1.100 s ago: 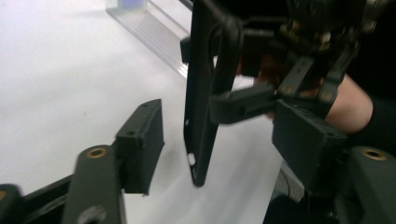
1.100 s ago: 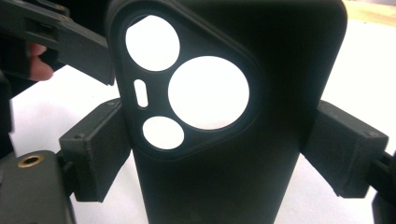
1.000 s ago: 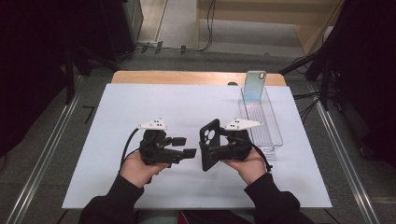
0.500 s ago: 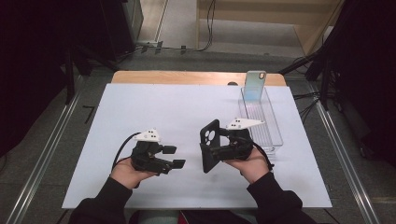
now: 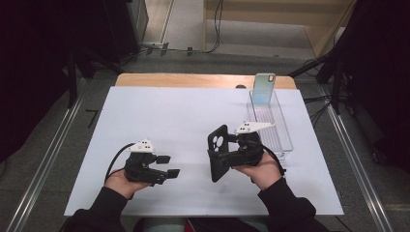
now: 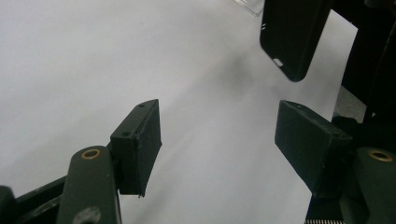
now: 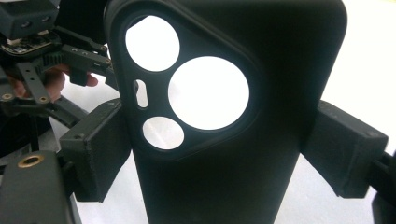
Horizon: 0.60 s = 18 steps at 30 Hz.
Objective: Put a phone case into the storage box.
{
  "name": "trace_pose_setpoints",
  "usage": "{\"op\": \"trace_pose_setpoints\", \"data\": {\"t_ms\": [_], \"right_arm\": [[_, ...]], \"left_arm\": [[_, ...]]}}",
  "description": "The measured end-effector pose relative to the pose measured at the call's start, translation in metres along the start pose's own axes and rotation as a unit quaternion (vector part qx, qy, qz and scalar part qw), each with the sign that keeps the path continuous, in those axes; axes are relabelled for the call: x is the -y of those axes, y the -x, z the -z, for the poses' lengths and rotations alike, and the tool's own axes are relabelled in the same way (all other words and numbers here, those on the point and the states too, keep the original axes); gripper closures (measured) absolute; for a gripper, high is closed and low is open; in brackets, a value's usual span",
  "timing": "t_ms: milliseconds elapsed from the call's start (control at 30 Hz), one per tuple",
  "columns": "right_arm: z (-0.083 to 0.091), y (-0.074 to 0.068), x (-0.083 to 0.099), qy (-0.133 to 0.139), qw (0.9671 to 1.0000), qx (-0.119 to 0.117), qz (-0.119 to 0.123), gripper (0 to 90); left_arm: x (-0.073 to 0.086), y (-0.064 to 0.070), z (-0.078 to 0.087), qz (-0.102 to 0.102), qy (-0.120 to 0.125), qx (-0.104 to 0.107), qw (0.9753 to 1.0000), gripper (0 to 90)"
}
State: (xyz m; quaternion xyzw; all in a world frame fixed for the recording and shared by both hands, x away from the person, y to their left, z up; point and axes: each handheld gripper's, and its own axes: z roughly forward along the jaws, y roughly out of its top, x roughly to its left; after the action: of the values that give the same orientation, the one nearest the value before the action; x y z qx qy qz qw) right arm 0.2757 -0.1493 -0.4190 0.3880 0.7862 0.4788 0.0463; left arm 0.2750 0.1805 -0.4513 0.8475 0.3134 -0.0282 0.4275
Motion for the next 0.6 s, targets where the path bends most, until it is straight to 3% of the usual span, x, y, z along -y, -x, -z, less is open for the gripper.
{"op": "trace_pose_setpoints", "data": {"t_ms": [233, 600], "right_arm": [[0.011, 0.004, -0.005, -0.01, 0.9999, 0.005, -0.011, 12.0], [0.036, 0.014, -0.018, 0.007, 0.9996, 0.023, -0.011, 12.1]], "left_arm": [[0.008, -0.006, 0.008, 0.011, 0.002, -0.011, 0.9999, 32.0], [0.013, -0.01, 0.014, 0.034, 0.01, -0.031, 0.9989, 28.8]]}}
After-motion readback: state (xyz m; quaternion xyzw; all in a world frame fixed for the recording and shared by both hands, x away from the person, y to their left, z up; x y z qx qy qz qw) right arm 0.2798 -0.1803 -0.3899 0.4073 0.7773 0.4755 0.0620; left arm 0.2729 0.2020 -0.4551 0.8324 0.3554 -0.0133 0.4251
